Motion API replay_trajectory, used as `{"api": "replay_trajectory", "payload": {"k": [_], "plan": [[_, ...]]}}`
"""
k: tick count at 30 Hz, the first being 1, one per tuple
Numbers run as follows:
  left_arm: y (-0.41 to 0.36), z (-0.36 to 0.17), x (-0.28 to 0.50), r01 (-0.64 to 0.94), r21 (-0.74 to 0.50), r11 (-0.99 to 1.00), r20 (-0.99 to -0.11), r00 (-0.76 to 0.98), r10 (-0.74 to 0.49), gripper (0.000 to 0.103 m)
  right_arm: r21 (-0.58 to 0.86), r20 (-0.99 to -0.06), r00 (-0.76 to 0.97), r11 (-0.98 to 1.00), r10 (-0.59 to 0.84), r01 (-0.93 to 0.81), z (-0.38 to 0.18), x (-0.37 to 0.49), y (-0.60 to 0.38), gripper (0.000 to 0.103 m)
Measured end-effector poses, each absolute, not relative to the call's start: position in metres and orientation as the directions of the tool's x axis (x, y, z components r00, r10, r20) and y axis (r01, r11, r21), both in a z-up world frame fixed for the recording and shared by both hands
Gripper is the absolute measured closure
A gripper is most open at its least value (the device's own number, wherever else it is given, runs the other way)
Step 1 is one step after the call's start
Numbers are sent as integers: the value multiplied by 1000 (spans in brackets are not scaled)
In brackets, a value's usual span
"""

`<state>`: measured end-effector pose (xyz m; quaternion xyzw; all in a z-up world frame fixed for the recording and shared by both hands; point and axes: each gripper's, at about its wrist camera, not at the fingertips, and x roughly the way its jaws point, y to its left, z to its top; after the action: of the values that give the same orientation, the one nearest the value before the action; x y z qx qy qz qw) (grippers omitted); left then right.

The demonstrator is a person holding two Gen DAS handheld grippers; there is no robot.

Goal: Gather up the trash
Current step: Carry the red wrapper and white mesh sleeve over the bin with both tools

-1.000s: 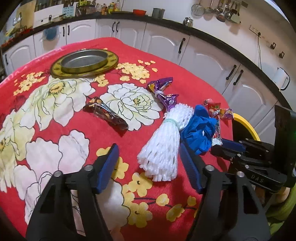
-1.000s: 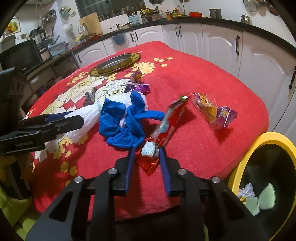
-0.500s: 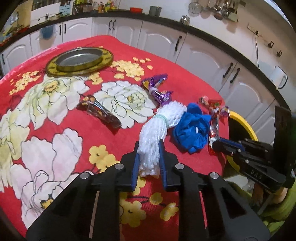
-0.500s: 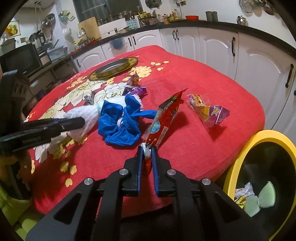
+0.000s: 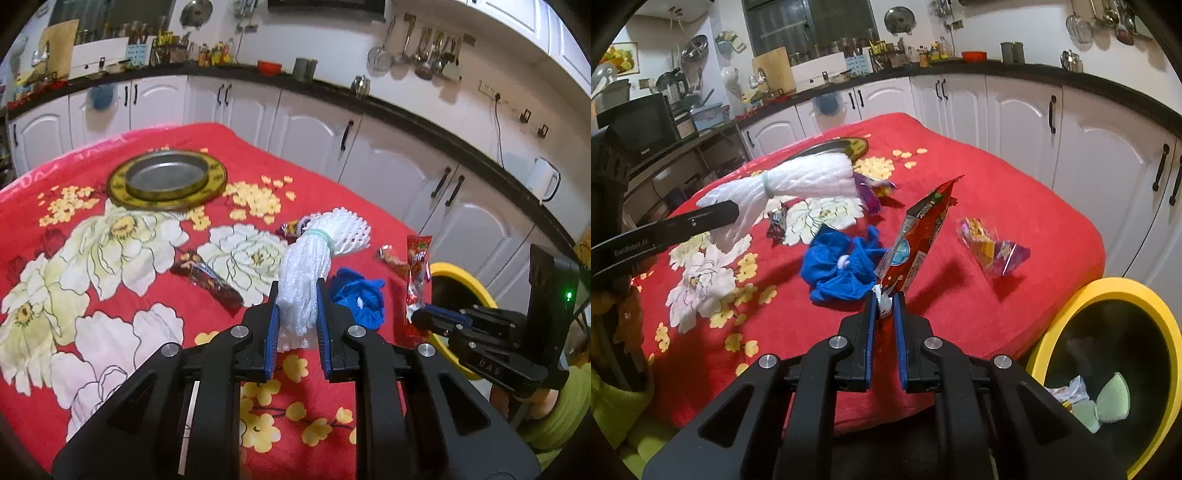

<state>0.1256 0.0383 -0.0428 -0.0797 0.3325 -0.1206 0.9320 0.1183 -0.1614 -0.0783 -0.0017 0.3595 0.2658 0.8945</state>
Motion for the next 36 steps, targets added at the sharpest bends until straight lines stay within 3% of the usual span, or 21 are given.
{"api": "replay_trajectory", "payload": {"k": [16, 36], "plan": [[16, -17, 111, 206, -222, 953, -529, 796, -295, 91, 183, -569, 657, 855, 494, -485, -44, 104, -175, 93], [-43, -22, 108, 283, -222, 933, -534, 766, -359, 91, 243, -505, 754, 907, 420, -343, -22, 101, -256, 93]]}}
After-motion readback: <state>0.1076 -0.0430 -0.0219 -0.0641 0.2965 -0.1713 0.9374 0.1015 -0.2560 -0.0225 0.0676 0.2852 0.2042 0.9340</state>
